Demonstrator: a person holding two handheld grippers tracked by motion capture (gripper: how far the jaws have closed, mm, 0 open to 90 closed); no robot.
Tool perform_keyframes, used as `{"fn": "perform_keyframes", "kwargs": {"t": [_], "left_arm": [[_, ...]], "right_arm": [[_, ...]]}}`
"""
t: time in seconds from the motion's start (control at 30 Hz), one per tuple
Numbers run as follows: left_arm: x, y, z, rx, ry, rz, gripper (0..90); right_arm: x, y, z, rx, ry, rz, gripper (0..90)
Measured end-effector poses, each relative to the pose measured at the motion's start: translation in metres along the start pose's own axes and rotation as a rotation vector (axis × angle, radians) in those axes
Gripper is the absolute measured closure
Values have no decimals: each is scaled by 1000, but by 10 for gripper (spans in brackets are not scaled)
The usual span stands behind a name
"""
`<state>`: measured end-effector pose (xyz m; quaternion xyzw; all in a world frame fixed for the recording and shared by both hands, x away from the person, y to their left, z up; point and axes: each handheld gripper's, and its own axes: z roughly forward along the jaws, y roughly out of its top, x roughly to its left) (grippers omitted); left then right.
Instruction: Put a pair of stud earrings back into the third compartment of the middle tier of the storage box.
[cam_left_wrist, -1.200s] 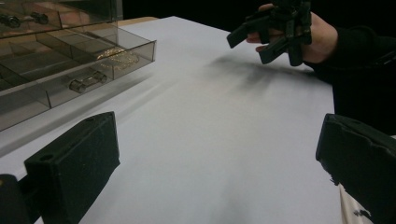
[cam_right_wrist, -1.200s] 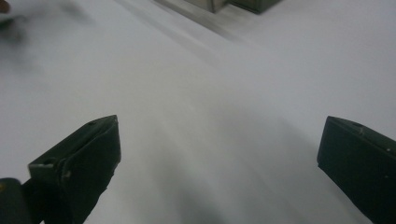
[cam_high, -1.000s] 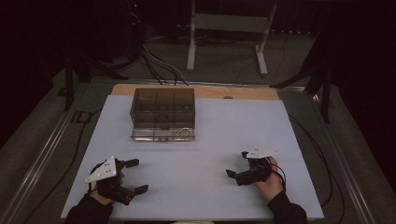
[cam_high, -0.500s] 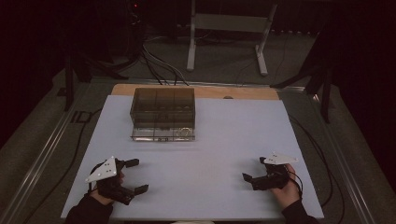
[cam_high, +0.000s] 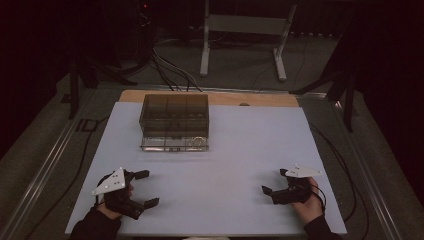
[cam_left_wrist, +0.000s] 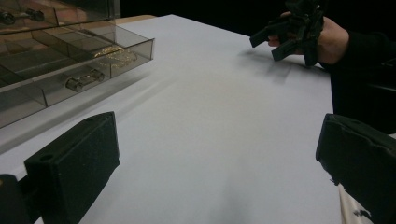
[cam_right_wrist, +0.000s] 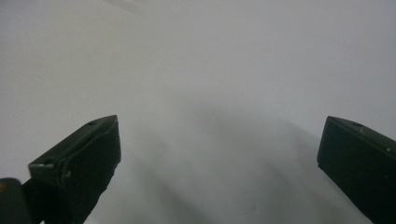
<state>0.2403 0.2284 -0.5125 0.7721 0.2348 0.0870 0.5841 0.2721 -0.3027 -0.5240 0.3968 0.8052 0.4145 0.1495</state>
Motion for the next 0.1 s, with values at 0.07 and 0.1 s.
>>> {"fn": "perform_keyframes", "kwargs": {"t": [0.07,0.1], "left_arm": [[0,0,0,-3,0,-1,5],[0,0,0,-3,0,-1,6]], "right_arm": [[0,0,0,-2,0,1,0],[0,0,0,-5,0,0,0]]}}
